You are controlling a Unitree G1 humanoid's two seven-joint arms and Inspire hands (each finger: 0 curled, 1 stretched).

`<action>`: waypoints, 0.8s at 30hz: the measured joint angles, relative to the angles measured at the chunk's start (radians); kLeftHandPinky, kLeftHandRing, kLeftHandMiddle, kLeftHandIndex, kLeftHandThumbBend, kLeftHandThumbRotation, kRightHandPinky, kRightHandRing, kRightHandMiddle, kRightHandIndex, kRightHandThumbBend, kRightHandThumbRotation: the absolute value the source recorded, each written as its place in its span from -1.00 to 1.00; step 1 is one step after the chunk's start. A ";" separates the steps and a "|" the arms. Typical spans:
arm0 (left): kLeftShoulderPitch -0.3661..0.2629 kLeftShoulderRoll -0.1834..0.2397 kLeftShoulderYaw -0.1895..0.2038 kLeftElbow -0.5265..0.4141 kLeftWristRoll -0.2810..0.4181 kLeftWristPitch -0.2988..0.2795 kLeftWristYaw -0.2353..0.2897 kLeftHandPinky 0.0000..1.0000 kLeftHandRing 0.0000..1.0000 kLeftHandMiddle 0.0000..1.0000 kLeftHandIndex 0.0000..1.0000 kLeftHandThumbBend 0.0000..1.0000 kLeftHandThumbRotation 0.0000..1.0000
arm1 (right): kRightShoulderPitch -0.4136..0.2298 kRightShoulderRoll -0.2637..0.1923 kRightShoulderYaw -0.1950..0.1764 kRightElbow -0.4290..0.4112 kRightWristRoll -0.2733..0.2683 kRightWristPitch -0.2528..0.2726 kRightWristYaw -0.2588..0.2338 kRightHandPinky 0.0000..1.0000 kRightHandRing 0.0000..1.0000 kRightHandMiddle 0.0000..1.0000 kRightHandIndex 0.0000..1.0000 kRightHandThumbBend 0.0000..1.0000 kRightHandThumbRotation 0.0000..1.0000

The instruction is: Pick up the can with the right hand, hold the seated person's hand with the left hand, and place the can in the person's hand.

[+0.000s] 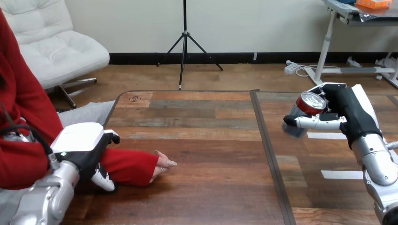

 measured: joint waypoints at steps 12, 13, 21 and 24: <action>-0.058 0.000 -0.036 0.057 0.005 -0.008 -0.008 0.65 0.63 0.62 0.56 0.78 -0.85 | 0.000 0.000 -0.005 0.000 0.001 0.000 0.000 -0.48 -0.39 -0.25 -0.13 0.77 -1.00; -0.063 0.000 -0.040 0.062 0.006 -0.009 -0.008 0.65 0.63 0.61 0.55 0.78 -0.85 | 0.000 0.000 -0.005 0.000 0.001 0.000 0.000 -0.48 -0.39 -0.25 -0.13 0.77 -1.00; -0.102 0.000 -0.067 0.104 0.006 -0.027 -0.008 0.60 0.58 0.55 0.46 0.71 -0.83 | 0.000 0.000 -0.006 0.000 0.002 0.000 0.000 -0.49 -0.39 -0.25 -0.13 0.77 -1.00; -0.113 0.000 -0.075 0.115 0.008 -0.029 -0.012 0.59 0.56 0.53 0.42 0.69 -0.83 | 0.000 0.000 -0.007 0.000 0.002 0.000 0.000 -0.46 -0.37 -0.23 -0.13 0.76 -1.00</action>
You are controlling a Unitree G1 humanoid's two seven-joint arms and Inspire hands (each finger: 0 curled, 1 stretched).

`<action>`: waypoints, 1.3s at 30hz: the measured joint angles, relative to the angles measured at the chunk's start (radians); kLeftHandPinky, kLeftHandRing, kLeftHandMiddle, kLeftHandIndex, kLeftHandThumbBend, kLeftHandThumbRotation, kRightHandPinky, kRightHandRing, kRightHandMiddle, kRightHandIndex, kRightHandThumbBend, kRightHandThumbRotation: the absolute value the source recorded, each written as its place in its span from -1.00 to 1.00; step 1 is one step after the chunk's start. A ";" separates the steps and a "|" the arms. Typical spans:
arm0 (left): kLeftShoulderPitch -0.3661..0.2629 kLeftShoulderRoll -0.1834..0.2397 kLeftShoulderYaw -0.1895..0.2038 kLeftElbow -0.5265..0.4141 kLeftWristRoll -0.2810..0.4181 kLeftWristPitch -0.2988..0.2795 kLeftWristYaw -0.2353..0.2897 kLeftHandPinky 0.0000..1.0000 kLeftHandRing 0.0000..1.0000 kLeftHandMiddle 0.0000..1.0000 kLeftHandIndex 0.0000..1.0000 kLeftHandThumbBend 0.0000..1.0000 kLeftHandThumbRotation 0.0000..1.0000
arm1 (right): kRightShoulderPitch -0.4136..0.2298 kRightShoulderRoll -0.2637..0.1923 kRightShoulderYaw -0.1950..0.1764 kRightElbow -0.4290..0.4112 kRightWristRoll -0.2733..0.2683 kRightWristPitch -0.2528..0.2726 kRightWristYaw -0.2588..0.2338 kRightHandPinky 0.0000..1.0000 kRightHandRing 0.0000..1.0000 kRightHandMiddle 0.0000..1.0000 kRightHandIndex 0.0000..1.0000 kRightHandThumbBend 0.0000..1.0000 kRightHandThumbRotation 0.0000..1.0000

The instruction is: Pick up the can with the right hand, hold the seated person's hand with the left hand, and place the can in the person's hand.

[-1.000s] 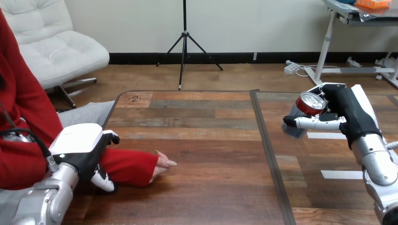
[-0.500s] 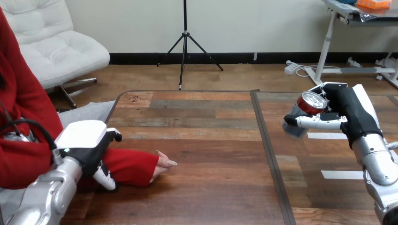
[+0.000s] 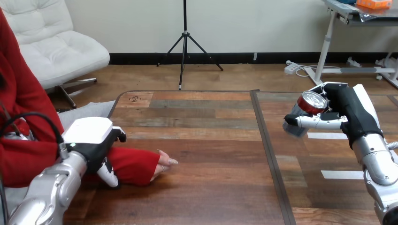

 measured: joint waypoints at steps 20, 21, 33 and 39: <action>-0.079 -0.011 -0.042 0.088 -0.005 -0.021 -0.034 -0.08 -0.01 0.05 0.02 0.57 -0.89 | 0.000 0.000 -0.014 0.000 0.007 0.000 0.001 -0.48 -0.39 -0.23 -0.13 0.73 -1.00; -0.082 -0.013 -0.043 0.094 -0.007 -0.021 -0.034 -0.10 -0.03 0.03 0.00 0.56 -0.89 | 0.000 0.000 -0.015 0.000 0.010 0.000 0.002 -0.48 -0.38 -0.23 -0.13 0.73 -1.00; -0.114 -0.032 -0.043 0.129 -0.026 -0.007 -0.067 -0.32 -0.24 -0.15 -0.14 0.51 -0.94 | 0.000 0.000 -0.016 -0.013 0.013 0.000 0.006 -0.47 -0.38 -0.22 -0.13 0.74 -1.00; -0.125 -0.037 -0.043 0.142 -0.041 0.004 -0.081 -0.51 -0.42 -0.27 -0.21 0.48 -0.99 | 0.000 0.000 -0.016 -0.022 0.013 0.000 0.006 -0.46 -0.37 -0.22 -0.13 0.74 -1.00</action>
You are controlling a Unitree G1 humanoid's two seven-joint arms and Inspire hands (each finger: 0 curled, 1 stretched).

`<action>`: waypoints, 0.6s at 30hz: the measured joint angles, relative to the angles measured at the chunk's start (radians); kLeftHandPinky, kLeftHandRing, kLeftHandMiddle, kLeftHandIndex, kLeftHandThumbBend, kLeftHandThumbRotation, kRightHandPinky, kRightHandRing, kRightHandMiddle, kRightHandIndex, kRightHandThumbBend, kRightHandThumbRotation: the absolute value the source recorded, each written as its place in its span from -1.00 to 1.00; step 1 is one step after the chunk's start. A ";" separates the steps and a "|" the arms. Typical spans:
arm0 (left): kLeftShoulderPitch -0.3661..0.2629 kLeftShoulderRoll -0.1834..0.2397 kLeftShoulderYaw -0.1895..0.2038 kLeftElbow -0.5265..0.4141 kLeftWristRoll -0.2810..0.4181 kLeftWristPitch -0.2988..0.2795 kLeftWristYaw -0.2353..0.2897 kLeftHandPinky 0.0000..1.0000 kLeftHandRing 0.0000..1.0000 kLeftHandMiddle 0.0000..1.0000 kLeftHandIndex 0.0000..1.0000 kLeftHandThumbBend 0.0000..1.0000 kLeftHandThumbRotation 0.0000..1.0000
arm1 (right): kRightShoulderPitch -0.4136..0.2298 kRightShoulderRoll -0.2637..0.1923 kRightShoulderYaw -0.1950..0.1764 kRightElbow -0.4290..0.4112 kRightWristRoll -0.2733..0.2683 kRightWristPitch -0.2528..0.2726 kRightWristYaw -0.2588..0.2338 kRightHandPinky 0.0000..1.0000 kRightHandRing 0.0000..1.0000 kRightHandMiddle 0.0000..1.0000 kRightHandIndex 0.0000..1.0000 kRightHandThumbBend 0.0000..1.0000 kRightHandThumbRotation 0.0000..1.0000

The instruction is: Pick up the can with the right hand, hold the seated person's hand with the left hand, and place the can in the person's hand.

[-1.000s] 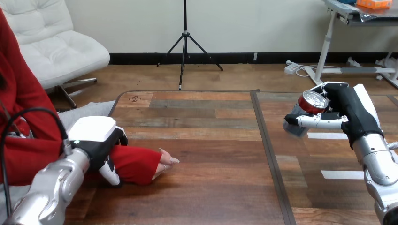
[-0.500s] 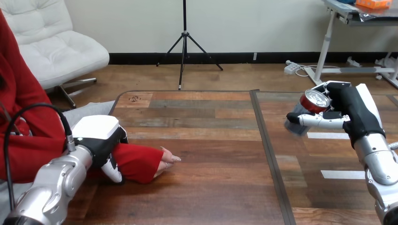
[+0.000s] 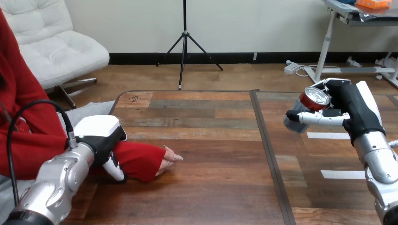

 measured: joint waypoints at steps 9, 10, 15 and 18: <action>-0.002 -0.002 0.000 0.002 -0.014 0.013 -0.008 -0.63 -0.53 -0.37 -0.27 0.43 -1.00 | 0.000 0.000 0.000 -0.005 0.000 0.000 0.000 -0.47 -0.37 -0.23 -0.13 0.74 -1.00; -0.002 -0.002 0.000 0.003 -0.016 0.013 -0.008 -0.64 -0.54 -0.37 -0.27 0.42 -1.00 | 0.000 0.000 0.000 -0.005 0.000 0.000 0.000 -0.47 -0.38 -0.23 -0.13 0.75 -1.00; -0.002 -0.003 0.000 0.006 -0.028 0.013 -0.008 -0.64 -0.53 -0.35 -0.26 0.40 -1.00 | 0.000 0.000 0.000 -0.005 0.000 0.000 0.000 -0.50 -0.39 -0.25 -0.13 0.74 -1.00; -0.002 -0.005 0.000 0.007 -0.036 0.014 -0.008 -0.63 -0.50 -0.33 -0.25 0.42 -1.00 | 0.000 0.000 0.000 -0.005 0.000 0.000 0.000 -0.50 -0.39 -0.25 -0.13 0.74 -1.00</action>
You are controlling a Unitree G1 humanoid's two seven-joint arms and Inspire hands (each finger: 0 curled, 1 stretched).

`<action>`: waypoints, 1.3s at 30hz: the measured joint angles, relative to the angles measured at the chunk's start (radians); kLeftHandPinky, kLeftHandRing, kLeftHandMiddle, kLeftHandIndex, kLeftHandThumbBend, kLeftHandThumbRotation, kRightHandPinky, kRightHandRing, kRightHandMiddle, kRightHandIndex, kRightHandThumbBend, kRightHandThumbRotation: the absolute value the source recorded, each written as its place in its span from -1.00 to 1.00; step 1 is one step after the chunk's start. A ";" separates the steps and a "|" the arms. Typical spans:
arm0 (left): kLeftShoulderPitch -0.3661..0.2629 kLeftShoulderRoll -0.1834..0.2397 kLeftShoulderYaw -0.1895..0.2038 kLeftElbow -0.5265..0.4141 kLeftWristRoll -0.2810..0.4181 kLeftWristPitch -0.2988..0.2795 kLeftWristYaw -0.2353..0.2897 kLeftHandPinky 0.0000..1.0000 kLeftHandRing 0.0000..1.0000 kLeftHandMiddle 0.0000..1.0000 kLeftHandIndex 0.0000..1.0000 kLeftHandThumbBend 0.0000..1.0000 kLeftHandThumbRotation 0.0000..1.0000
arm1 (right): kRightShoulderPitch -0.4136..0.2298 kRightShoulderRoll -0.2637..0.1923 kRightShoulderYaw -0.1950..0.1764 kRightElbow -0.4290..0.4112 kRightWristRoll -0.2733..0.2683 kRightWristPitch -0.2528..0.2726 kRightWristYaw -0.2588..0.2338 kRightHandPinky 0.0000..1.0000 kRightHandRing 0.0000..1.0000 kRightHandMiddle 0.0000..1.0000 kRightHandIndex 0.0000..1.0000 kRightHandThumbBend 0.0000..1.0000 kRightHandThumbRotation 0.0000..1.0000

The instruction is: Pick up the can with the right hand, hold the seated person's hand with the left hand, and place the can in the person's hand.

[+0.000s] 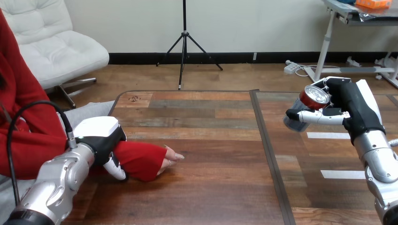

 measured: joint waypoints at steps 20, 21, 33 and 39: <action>0.004 -0.001 0.007 0.000 -0.041 0.013 0.001 -0.68 -0.55 -0.36 -0.29 0.36 -1.00 | 0.000 0.000 0.000 0.000 0.000 0.000 0.000 -0.43 -0.35 -0.21 -0.13 0.73 -1.00; 0.004 -0.001 0.007 0.000 -0.044 0.015 0.001 -0.68 -0.55 -0.36 -0.29 0.36 -1.00 | 0.000 0.000 0.000 0.000 0.000 0.000 0.000 -0.43 -0.35 -0.21 -0.13 0.73 -1.00; 0.025 0.001 0.024 -0.007 -0.065 0.011 0.023 -0.63 -0.49 -0.30 -0.25 0.34 -1.00 | 0.000 0.000 0.000 0.000 -0.002 0.000 0.000 -0.43 -0.34 -0.21 -0.13 0.73 -1.00; 0.046 0.006 0.037 -0.013 -0.076 -0.008 0.054 -0.55 -0.38 -0.22 -0.21 0.32 -1.00 | 0.000 0.000 0.000 0.000 -0.001 0.000 0.000 -0.42 -0.33 -0.21 -0.13 0.73 -1.00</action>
